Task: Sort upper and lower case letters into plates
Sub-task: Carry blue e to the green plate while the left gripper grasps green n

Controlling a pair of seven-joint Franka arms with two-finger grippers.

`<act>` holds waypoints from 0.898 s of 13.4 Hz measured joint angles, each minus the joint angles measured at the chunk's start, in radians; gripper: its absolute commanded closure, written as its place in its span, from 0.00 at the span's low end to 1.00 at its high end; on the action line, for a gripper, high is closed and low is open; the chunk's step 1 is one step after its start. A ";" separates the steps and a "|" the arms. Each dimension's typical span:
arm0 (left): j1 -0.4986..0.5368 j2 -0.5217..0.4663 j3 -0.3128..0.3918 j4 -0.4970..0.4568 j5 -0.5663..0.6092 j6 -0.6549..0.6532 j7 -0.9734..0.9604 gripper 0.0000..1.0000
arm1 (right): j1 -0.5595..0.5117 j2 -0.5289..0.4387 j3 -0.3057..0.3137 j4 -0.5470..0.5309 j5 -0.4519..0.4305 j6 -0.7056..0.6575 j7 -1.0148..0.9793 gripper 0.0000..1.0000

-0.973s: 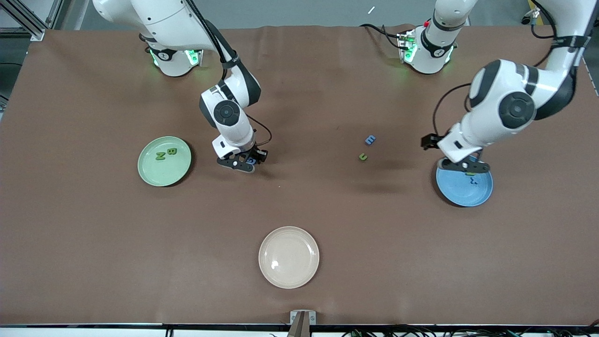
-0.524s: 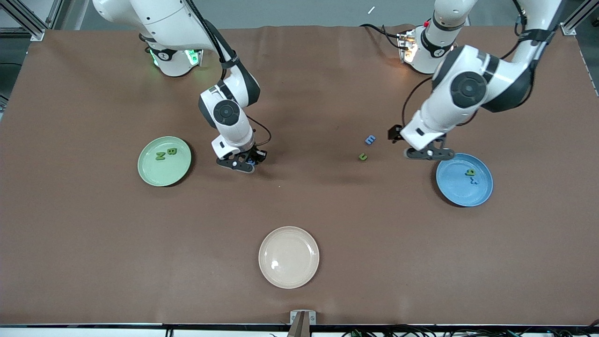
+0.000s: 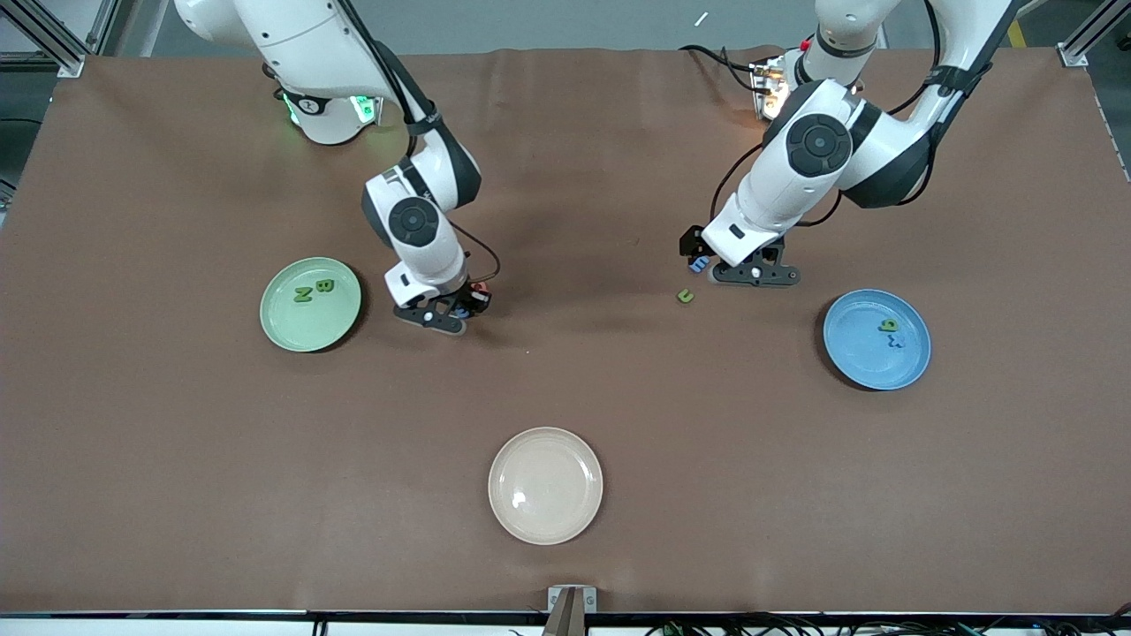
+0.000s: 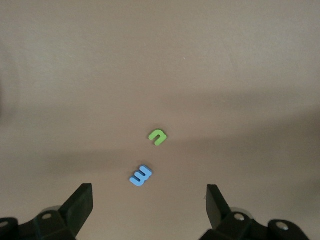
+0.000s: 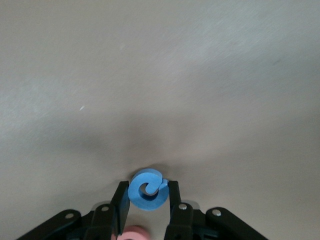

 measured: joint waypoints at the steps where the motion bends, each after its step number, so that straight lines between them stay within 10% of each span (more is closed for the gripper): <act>1: -0.011 0.010 0.010 -0.006 0.012 0.007 -0.001 0.00 | -0.027 -0.028 -0.001 0.002 0.000 -0.047 -0.043 1.00; 12: -0.384 0.260 0.329 0.074 0.316 0.030 -0.314 0.01 | -0.379 -0.233 -0.009 -0.223 -0.002 -0.072 -0.607 1.00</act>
